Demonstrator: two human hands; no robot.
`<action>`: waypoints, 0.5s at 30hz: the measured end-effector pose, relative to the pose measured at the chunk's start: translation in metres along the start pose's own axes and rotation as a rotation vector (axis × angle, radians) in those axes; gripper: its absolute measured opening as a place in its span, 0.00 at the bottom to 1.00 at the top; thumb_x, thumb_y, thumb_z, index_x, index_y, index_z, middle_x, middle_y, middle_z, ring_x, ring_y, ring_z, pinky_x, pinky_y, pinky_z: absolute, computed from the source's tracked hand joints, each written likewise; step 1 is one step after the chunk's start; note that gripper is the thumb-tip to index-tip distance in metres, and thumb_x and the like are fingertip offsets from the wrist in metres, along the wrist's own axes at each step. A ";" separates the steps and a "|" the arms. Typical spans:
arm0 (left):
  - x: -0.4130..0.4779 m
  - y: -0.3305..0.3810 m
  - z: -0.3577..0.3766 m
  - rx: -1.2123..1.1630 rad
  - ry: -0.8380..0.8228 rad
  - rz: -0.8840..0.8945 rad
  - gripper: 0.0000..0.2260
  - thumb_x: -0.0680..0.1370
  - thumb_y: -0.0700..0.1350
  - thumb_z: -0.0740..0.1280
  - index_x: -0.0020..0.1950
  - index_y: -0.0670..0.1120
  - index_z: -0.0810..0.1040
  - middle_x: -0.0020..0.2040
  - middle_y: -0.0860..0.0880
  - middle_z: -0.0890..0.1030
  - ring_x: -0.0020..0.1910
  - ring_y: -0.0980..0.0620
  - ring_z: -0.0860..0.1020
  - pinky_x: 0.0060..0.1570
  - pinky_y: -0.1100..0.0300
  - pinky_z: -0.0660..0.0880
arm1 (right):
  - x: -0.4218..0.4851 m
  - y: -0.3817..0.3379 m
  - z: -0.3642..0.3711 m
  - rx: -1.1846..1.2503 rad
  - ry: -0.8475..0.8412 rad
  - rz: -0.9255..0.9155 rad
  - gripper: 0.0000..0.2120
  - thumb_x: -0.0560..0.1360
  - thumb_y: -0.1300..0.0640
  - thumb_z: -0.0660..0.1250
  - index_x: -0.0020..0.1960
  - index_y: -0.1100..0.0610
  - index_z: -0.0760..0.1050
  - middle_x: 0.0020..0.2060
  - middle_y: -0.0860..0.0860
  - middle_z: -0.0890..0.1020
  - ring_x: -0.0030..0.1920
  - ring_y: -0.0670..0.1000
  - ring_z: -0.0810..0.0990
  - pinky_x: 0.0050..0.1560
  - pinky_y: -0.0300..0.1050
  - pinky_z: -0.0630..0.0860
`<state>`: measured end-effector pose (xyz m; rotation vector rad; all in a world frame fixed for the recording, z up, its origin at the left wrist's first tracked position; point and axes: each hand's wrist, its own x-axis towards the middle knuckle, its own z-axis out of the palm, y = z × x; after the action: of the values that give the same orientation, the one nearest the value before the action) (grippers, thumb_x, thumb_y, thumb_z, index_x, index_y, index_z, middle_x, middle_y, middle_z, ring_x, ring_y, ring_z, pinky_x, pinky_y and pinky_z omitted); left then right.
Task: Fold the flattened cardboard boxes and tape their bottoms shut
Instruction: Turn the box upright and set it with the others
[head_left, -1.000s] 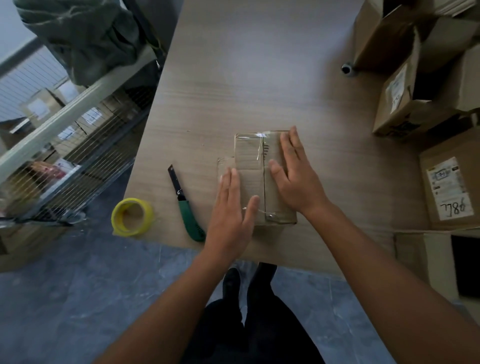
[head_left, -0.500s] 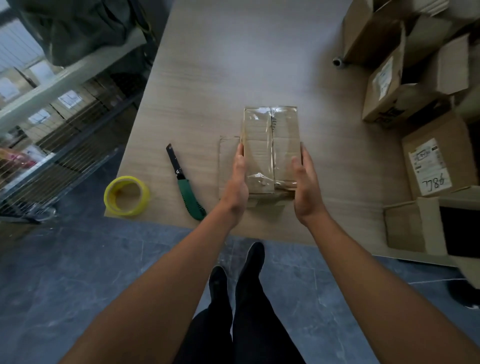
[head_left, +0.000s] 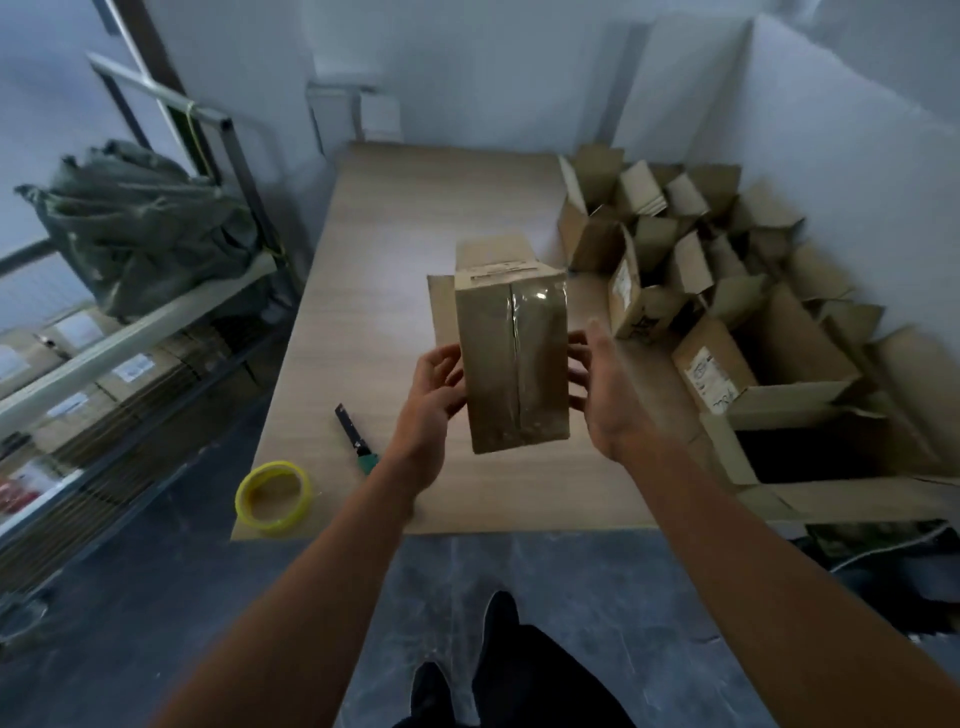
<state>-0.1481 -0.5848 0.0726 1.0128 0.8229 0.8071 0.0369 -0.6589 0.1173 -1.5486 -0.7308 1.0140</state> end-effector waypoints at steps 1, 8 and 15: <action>-0.003 0.005 -0.001 -0.011 -0.003 0.004 0.18 0.80 0.32 0.55 0.65 0.46 0.73 0.65 0.47 0.79 0.65 0.47 0.78 0.62 0.49 0.76 | -0.005 -0.007 0.000 0.031 0.026 0.011 0.27 0.83 0.35 0.50 0.59 0.56 0.74 0.59 0.53 0.80 0.62 0.56 0.77 0.59 0.54 0.74; -0.008 0.020 -0.007 -0.092 0.041 -0.143 0.28 0.83 0.64 0.52 0.58 0.41 0.76 0.61 0.42 0.81 0.62 0.39 0.79 0.66 0.39 0.73 | -0.031 -0.023 -0.002 0.026 -0.015 0.050 0.21 0.83 0.38 0.56 0.67 0.49 0.75 0.64 0.54 0.78 0.64 0.58 0.77 0.65 0.61 0.75; -0.011 0.021 -0.014 -0.071 -0.005 -0.200 0.35 0.79 0.72 0.51 0.68 0.47 0.76 0.64 0.43 0.81 0.63 0.42 0.80 0.67 0.38 0.73 | -0.047 -0.019 0.003 -0.092 -0.122 0.047 0.17 0.78 0.52 0.63 0.66 0.54 0.73 0.65 0.48 0.77 0.68 0.50 0.71 0.73 0.64 0.62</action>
<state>-0.1696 -0.5827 0.0897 0.8550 0.8699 0.6580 0.0142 -0.6945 0.1458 -1.5998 -0.8393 1.1312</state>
